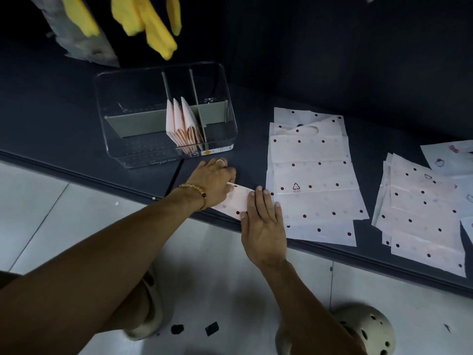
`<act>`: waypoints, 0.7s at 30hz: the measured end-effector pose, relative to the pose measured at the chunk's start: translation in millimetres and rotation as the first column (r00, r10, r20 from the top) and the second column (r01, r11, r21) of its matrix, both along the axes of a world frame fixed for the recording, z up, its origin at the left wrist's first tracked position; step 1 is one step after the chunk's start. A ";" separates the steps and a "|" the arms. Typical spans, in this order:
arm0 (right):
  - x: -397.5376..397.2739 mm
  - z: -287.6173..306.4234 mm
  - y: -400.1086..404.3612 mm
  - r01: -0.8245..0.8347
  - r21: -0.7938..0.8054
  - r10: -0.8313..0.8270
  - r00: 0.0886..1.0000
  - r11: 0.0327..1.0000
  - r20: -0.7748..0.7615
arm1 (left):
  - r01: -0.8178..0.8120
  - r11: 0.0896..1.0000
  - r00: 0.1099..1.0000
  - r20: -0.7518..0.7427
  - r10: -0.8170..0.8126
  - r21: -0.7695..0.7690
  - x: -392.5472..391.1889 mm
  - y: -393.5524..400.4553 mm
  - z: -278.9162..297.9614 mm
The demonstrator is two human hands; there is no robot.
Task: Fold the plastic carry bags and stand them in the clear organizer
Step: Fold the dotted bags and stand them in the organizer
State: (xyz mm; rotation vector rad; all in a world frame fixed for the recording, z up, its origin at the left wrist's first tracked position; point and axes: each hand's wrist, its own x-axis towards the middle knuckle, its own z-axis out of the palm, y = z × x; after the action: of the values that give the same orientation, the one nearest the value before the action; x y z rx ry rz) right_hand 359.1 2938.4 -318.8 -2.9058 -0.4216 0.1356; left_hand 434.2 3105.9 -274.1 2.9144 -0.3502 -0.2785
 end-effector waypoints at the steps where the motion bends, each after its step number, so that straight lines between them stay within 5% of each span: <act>1: 0.9 0.6 -0.3 -0.010 0.017 0.010 1.000 1.000 -0.011 | -0.041 0.996 0.997 -0.062 0.036 -0.084 -1.9 1.6 2.4; 3: 3.0 8.9 2.3 0.033 0.154 -0.025 0.998 0.988 -0.052 | -0.199 0.918 0.970 -0.201 0.135 -0.343 -7.1 5.5 8.6; 6: 13.3 36.5 14.6 0.232 0.448 -0.200 0.973 0.863 -0.118 | -0.393 0.634 0.920 -0.291 0.264 -0.667 -11.6 12.4 24.3; 9: 37.2 76.6 32.6 0.474 0.704 -0.283 0.880 0.529 -0.380 | -0.499 0.261 0.852 -0.413 0.322 -0.826 -11.0 15.8 42.8; 11: 54.3 94.2 41.2 0.548 0.771 -0.261 0.836 0.324 -0.484 | -0.502 0.108 0.835 -0.449 0.319 -0.858 -9.6 18.5 51.5; 14: 73.1 109.9 51.2 0.496 0.819 -0.239 0.865 0.287 -0.441 | -0.441 0.119 0.812 -0.339 0.476 -0.890 -5.0 29.0 59.3; 19: 101.0 112.1 62.9 0.480 0.842 -0.309 0.862 0.245 -0.401 | -0.406 0.179 0.502 -0.055 0.863 -0.896 9.6 53.5 55.5; 21: 112.0 109.7 68.7 0.476 0.839 -0.335 0.861 0.264 -0.383 | -0.466 0.196 0.478 -0.060 0.876 -0.863 19.3 58.5 50.7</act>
State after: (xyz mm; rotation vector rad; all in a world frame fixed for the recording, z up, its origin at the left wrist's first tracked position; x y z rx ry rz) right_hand 471.1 3007.0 -209.1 -1.7265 0.2728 -0.0118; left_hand 453.6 3164.4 -223.5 1.8181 0.7107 0.6106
